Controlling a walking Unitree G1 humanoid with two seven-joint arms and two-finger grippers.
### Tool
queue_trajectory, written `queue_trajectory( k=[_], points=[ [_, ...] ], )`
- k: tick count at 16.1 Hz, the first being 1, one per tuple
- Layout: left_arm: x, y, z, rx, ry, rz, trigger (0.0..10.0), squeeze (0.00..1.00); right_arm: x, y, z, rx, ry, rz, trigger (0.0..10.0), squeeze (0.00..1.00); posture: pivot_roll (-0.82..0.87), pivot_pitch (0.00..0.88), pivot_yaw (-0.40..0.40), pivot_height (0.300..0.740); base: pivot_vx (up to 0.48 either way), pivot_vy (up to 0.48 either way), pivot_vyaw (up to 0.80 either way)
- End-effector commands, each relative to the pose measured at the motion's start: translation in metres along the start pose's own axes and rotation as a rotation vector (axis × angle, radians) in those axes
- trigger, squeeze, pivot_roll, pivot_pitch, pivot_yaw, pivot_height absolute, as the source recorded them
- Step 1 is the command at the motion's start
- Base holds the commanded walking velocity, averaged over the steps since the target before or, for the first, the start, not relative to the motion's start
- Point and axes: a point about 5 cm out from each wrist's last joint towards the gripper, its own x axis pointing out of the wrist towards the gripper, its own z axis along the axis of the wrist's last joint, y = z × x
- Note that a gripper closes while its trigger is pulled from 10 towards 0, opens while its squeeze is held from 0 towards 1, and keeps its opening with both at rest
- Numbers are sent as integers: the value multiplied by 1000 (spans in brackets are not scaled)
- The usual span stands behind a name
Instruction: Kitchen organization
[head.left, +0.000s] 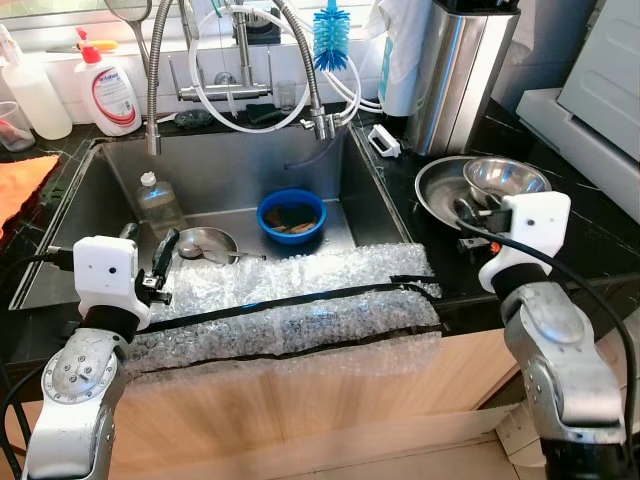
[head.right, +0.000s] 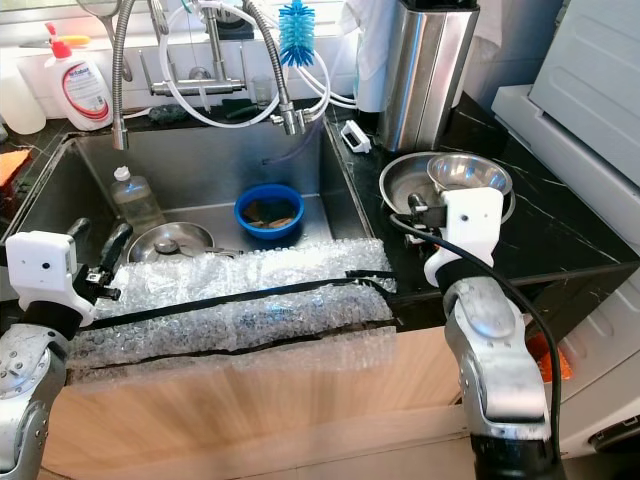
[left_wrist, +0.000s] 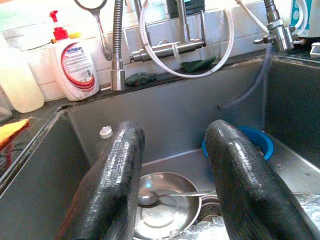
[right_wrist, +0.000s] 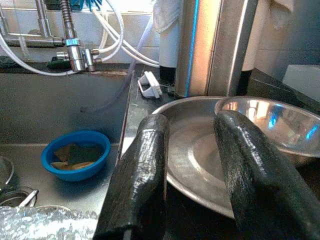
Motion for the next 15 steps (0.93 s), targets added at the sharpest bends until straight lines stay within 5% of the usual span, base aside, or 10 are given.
queue_trajectory(
  k=[1,3,15],
  points=[
    [1,-1,4,9,-11,-7,10000,0,5,-1,0,-10,36,21,10000,0,-102,19,8,740,0,0,0],
    [1,-2,4,20,-10,-23,10000,0,10,-4,-2,-21,69,22,10000,0,-100,22,10,740,0,0,0],
    [3,-4,4,48,-14,-56,10000,0,15,-19,-14,264,171,-83,10000,0,-87,21,19,740,0,0,0]
  ],
)
